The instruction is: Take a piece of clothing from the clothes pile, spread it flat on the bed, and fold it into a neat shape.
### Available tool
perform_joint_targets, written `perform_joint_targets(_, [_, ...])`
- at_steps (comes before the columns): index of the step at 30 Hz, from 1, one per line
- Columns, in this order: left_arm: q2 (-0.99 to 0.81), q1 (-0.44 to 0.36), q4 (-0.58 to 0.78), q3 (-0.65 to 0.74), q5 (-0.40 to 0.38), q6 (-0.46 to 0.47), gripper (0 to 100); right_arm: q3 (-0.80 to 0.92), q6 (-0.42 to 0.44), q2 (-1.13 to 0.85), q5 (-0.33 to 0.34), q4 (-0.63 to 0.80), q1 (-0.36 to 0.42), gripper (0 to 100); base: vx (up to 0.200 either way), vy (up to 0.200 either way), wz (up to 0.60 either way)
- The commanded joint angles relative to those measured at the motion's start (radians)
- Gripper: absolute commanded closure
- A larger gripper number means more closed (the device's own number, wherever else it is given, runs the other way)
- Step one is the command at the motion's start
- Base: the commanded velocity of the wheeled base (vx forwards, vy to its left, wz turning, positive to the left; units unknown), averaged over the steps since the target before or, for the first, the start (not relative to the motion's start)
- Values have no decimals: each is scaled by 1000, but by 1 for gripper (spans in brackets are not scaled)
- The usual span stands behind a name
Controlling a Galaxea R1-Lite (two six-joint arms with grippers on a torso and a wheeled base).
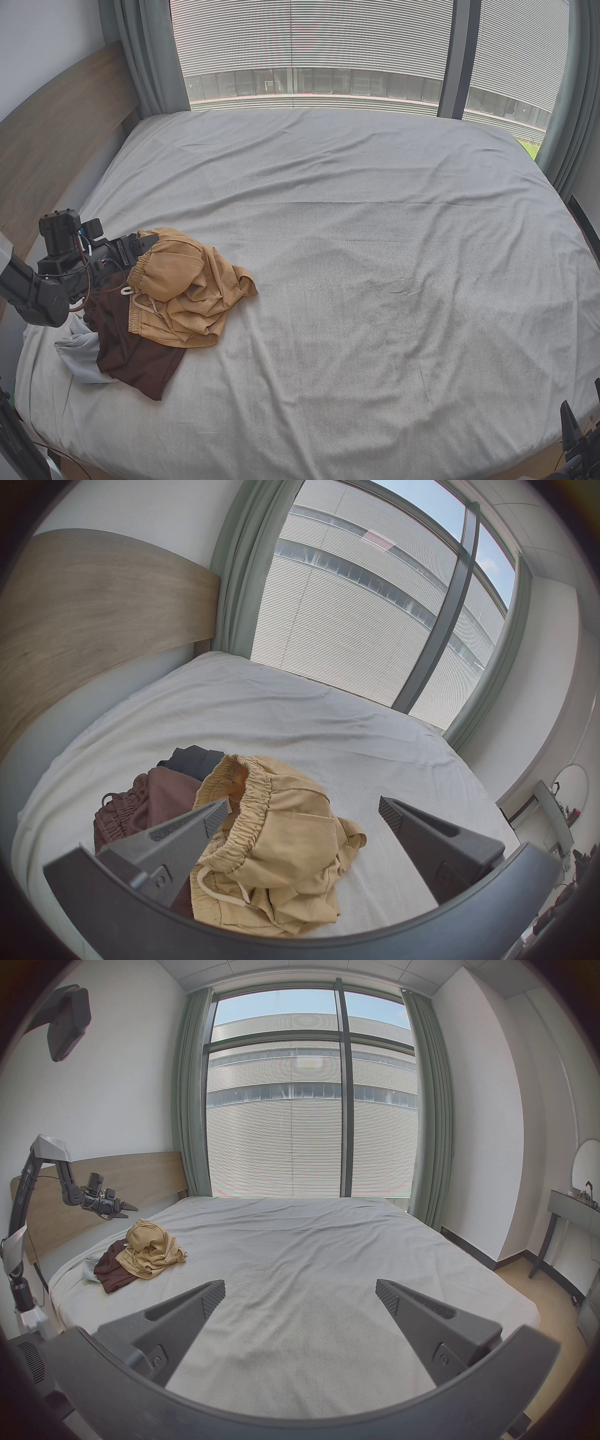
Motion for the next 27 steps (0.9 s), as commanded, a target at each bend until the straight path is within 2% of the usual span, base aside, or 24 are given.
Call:
perform_joint_targets(1, [60, 0, 3, -49, 0, 0, 0, 18, 0, -15, 0, 0, 0, 0, 0, 0, 0])
perform_joint_targets(21, [208, -2, 35, -212, -5, 0, 0, 18, 0, -15, 0, 0, 0, 0, 0, 0, 0])
perform_joint_targets(27, [232, -12, 44, -230, -40, -43, 0, 18, 0, -15, 0, 0, 0, 0, 0, 0, 0])
